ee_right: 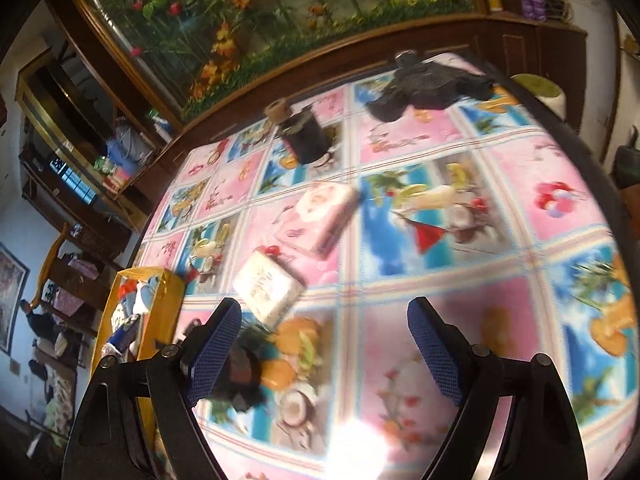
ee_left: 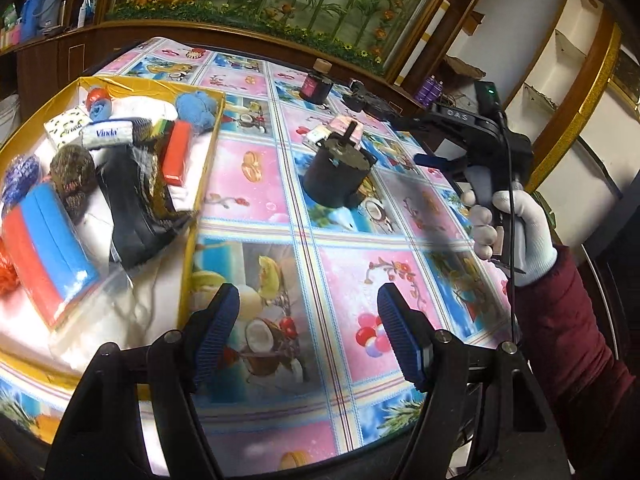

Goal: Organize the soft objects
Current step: 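Grasp the pink tissue pack with the right tool while the left tool grasps the white paper pack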

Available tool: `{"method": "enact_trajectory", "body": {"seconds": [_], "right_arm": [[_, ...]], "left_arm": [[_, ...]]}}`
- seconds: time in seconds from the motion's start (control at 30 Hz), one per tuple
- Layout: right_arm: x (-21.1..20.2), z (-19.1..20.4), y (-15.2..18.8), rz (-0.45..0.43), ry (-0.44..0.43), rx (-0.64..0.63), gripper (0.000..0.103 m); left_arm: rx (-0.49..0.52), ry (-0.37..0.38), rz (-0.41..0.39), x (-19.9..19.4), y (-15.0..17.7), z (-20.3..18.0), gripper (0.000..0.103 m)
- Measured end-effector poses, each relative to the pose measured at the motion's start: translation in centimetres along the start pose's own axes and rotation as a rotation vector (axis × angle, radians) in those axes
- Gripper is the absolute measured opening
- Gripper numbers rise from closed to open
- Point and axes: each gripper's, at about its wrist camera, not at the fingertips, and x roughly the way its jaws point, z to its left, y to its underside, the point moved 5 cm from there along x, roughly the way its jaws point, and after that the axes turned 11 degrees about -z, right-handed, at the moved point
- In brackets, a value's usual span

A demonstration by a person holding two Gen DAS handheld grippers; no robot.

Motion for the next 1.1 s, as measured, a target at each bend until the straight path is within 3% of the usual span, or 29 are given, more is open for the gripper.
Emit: {"method": "enact_trajectory", "body": {"seconds": [0.1,0.23,0.33,0.4,0.43,0.47,0.5,0.53,0.63,0.7,0.87,1.0,1.03,1.1], "right_arm": [[3.2,2.5,-0.7,0.09,-0.085,-0.024,0.086],[7.9,3.8,-1.5,0.197,-0.081,-0.018,0.085],[11.0,5.2,-2.1,0.3,-0.155,0.03,0.087],[12.6,6.6,-1.8,0.397,-0.264,0.05,0.086],[12.8,7.7,-1.7,0.45,-0.381,0.089,0.086],[12.5,8.3,-1.8,0.467,-0.463,0.105,0.081],[11.9,8.6,-2.4,0.437,-0.484,0.094,0.081],[11.3,8.3,-3.4,0.383,-0.462,0.07,0.081],[9.6,4.7,-6.6,0.171,-0.144,-0.01,0.084],[9.0,2.3,-7.9,0.087,0.028,-0.049,0.085],[12.0,0.7,-8.1,0.123,0.069,0.004,0.085],[15.9,1.4,-7.3,0.153,0.12,0.001,0.082],[16.1,1.6,-6.9,0.149,0.129,-0.01,0.078],[16.3,1.7,-6.5,0.157,0.148,-0.042,0.039]], "left_arm": [[0.004,-0.012,-0.012,0.1,-1.4,0.7,0.071],[0.03,-0.028,-0.023,0.0,-2.9,1.4,0.071],[0.049,-0.047,-0.028,0.3,-4.3,2.1,0.071],[0.054,-0.06,-0.035,0.7,-5.2,2.5,0.071],[0.055,-0.061,-0.037,0.8,-5.6,2.7,0.071],[0.058,-0.061,-0.04,0.9,-6.1,2.8,0.071],[0.064,-0.065,-0.042,1.1,-6.6,2.9,0.071],[0.07,-0.07,-0.045,1.4,-7.2,2.9,0.071],[0.085,-0.063,-0.056,2.4,-9.4,2.6,0.071],[0.104,-0.056,-0.048,4.0,-11.0,1.8,0.071],[0.173,-0.035,0.049,11.0,-13.7,-0.1,0.071],[0.15,-0.059,0.165,16.1,-13.5,0.5,0.071],[0.154,-0.073,0.182,16.9,-13.4,0.8,0.071],[0.16,-0.11,0.198,18.1,-13.3,1.4,0.071]]}}
